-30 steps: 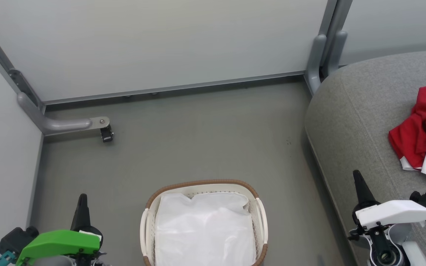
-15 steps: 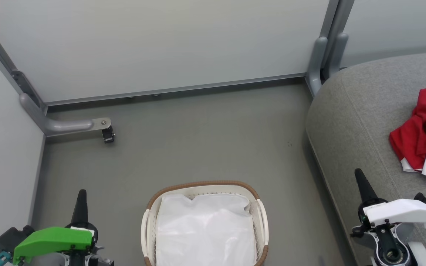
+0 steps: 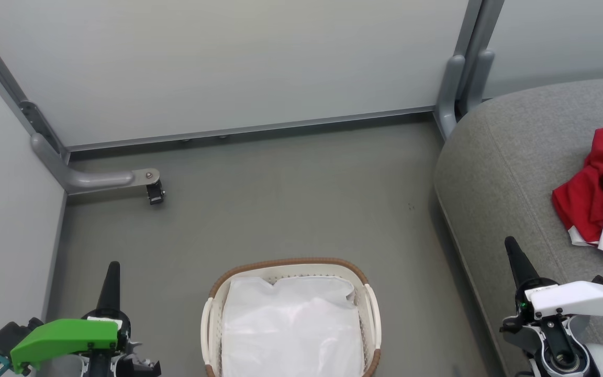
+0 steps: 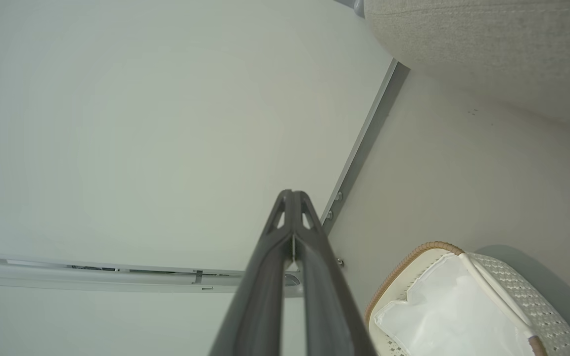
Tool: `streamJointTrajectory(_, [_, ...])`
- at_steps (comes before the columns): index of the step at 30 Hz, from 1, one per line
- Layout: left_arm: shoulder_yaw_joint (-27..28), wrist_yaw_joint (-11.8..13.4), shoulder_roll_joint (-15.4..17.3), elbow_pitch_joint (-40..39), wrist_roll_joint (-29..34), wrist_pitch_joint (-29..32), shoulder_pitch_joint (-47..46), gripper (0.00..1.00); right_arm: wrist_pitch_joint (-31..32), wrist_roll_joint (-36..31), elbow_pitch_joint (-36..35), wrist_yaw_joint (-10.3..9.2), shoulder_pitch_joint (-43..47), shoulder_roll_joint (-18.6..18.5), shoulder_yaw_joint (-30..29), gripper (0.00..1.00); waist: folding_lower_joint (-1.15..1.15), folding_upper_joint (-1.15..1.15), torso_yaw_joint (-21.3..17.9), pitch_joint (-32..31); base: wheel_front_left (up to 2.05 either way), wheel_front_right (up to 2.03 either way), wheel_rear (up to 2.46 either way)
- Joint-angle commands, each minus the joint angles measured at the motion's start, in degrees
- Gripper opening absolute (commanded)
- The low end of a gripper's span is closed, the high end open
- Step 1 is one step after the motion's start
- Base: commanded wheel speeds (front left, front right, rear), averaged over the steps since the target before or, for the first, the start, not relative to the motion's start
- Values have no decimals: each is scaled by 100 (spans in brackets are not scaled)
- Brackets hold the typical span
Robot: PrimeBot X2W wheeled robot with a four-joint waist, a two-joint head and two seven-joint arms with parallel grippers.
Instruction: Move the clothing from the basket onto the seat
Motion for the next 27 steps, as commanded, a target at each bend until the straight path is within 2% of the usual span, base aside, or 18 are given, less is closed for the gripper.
streamJointTrajectory(1, [26,-47,36,-53,-153,40,-147,0,44,137,-69,-1,68,-33,-29,0,0,0,3,-4,0,0,0])
streamJointTrajectory(27, [156,-129,43,-166,-1291,351,-218,0,349,1245,-221,-2,114,-42,-164,0,0,0,52,-78,0,0,0])
